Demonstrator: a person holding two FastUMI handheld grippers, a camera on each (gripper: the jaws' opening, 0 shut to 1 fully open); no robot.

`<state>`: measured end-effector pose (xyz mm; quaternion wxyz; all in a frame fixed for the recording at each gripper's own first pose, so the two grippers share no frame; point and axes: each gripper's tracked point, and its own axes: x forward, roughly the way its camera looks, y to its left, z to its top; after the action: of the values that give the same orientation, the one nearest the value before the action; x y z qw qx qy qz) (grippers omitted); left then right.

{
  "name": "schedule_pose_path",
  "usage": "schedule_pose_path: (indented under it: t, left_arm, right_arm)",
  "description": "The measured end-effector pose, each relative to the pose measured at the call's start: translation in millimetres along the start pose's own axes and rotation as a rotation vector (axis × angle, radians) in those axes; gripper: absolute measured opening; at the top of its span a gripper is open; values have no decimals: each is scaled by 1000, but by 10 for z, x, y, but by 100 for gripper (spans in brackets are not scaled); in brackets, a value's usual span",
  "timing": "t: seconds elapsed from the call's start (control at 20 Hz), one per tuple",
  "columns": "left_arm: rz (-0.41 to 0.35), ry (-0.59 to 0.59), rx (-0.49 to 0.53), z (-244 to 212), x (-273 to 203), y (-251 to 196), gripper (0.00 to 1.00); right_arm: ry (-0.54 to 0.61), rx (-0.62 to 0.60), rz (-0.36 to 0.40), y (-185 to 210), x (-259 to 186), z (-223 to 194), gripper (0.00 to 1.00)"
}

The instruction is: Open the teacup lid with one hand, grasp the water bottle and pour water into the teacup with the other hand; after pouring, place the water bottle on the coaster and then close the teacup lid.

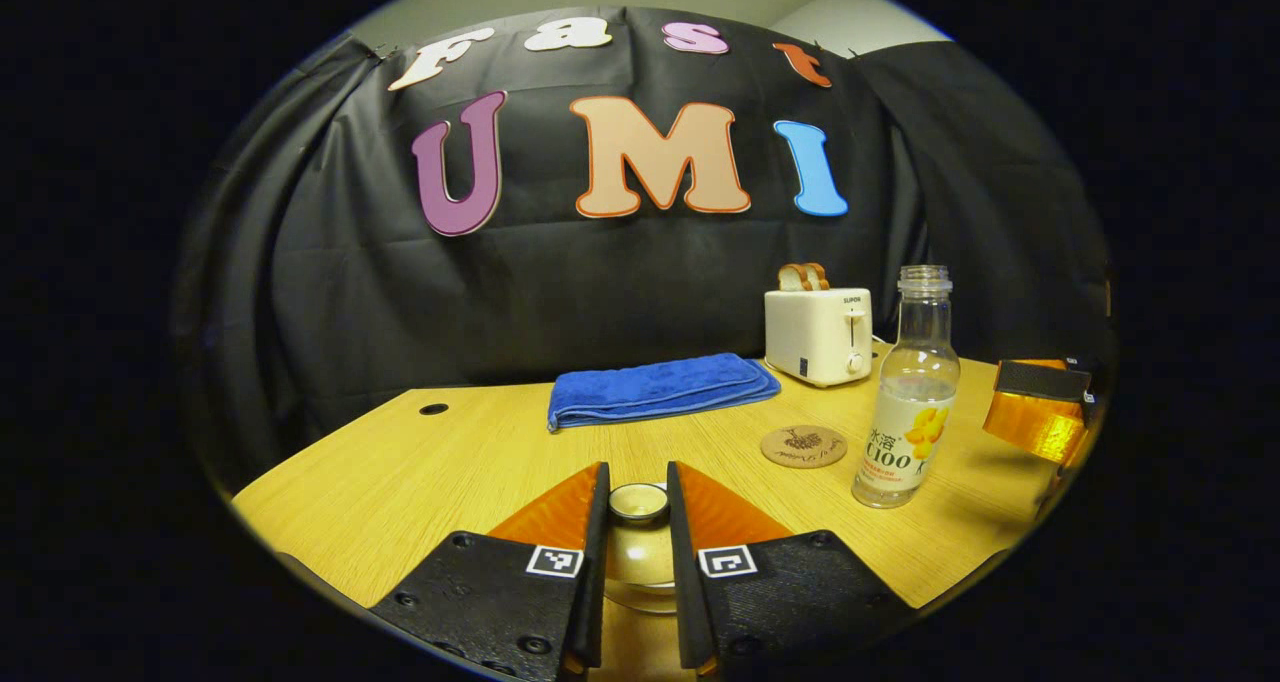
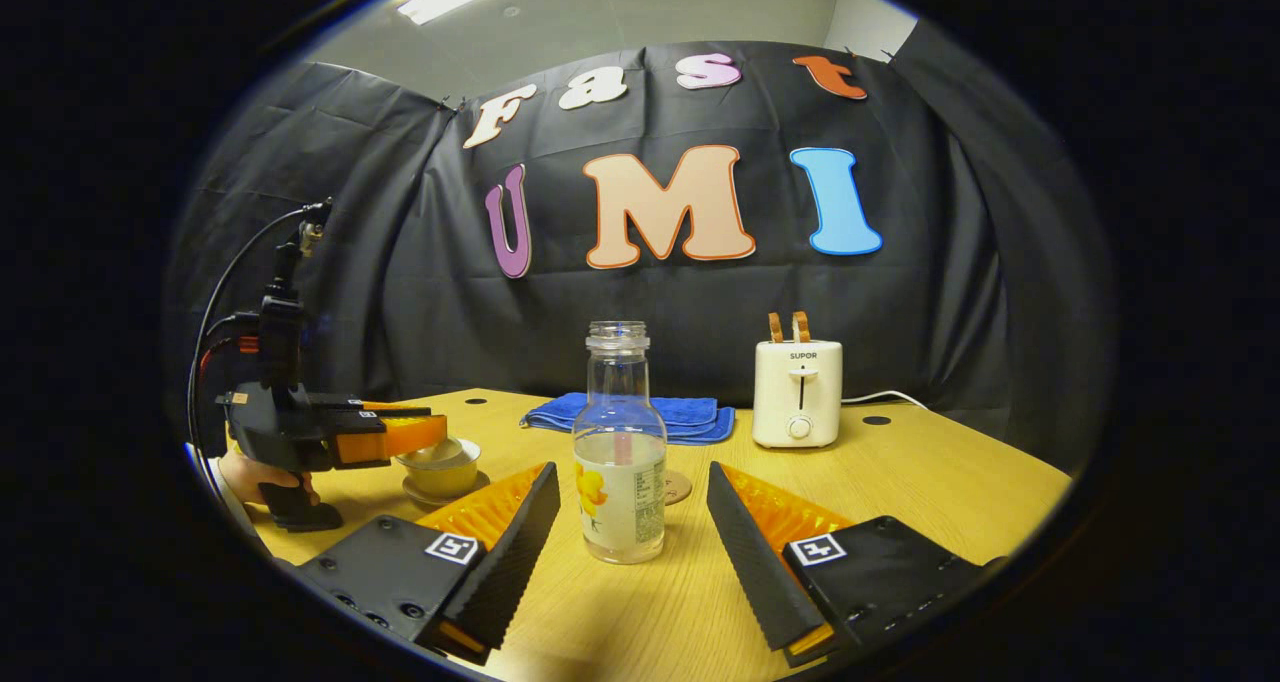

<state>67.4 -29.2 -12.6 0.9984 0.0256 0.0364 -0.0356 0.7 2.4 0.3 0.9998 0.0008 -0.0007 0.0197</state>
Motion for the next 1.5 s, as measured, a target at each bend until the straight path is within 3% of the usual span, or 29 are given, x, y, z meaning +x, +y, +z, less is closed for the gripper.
schedule_pose_path:
  t: [0.25,0.5,0.55,0.65,0.95,1.0,1.05,1.25,1.3,1.5]
  left_arm:
    - [33,-37,-29,32,-88,111,25]
    - [69,-78,-51,79,-239,301,26]
    - [76,-75,-48,61,-263,343,25]
    - [96,-83,-48,71,-327,448,25]
    - [146,-78,-50,34,-467,764,25]
    - [156,-77,-50,32,-482,831,25]
    - [167,-77,-50,23,-509,901,25]
    - [191,-75,-52,4,-561,1131,25]
    - [198,-76,-53,5,-562,1184,25]
    - [224,-72,-56,-14,-580,1352,25]
  right_arm:
    - [4,1,23,16,28,0,92]
    - [18,2,20,29,167,-31,95]
    - [25,3,19,35,238,-34,92]
    - [44,2,18,46,337,-57,96]
    - [102,0,21,117,539,-156,95]
    - [115,-3,19,109,568,-182,92]
    - [134,-3,16,114,610,-209,95]
    - [196,-10,8,138,778,-307,92]
    - [204,-11,6,133,791,-320,96]
    - [227,-15,-9,128,860,-369,92]
